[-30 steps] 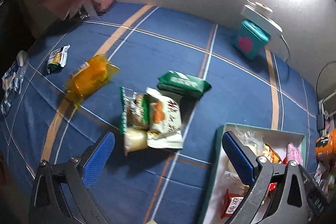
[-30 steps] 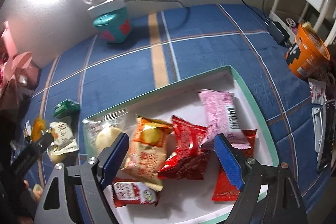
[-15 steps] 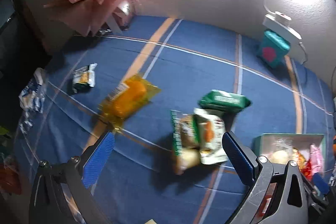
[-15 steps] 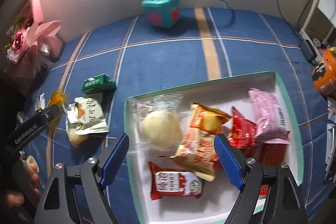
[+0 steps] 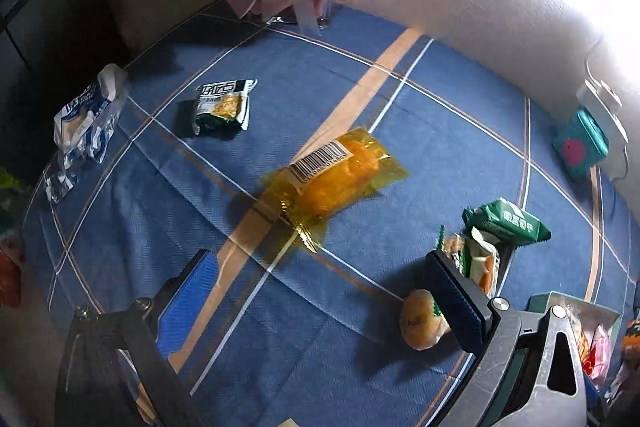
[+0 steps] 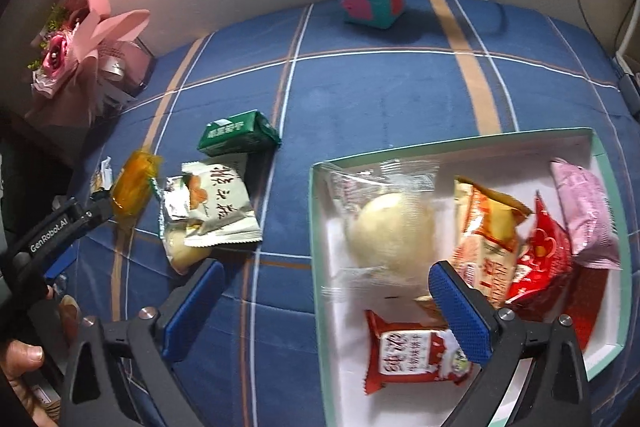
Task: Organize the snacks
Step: 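Move both open tools back to the snack pile, then grasp the white cookie packet with the right tool while the left tool grasps the green-edged round biscuit packet, then carry both packets over the white tray and open both tools to release, then move both open tools back to the remaining snacks, then close the right tool on the white pudding cup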
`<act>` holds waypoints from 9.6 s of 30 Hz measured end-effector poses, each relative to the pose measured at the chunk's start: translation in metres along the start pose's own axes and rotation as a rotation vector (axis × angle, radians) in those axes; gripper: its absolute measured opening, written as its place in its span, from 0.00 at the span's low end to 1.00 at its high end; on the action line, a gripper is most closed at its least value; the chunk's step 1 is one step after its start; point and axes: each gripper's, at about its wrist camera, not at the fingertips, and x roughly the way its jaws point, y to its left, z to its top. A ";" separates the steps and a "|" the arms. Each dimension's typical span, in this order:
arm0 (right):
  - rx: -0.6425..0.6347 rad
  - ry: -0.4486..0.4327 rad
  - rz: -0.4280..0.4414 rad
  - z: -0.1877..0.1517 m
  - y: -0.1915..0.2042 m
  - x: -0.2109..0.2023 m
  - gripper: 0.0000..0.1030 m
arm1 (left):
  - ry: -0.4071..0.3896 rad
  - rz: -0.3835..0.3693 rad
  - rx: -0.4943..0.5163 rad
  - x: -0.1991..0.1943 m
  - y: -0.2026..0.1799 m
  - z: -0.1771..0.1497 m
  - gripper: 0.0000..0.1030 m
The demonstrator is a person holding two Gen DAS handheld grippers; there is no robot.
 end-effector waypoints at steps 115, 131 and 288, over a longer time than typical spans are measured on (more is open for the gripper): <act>0.150 -0.213 -0.082 -0.001 -0.055 -0.080 0.53 | 0.029 -0.748 0.160 -0.076 -0.108 -0.054 0.20; 0.297 -0.181 -0.167 -0.034 -0.129 -0.086 0.53 | 0.130 -0.826 0.320 -0.070 -0.171 -0.106 0.20; -0.209 0.031 0.060 -0.024 0.136 0.075 0.39 | 0.057 0.077 0.130 0.034 0.036 -0.001 0.99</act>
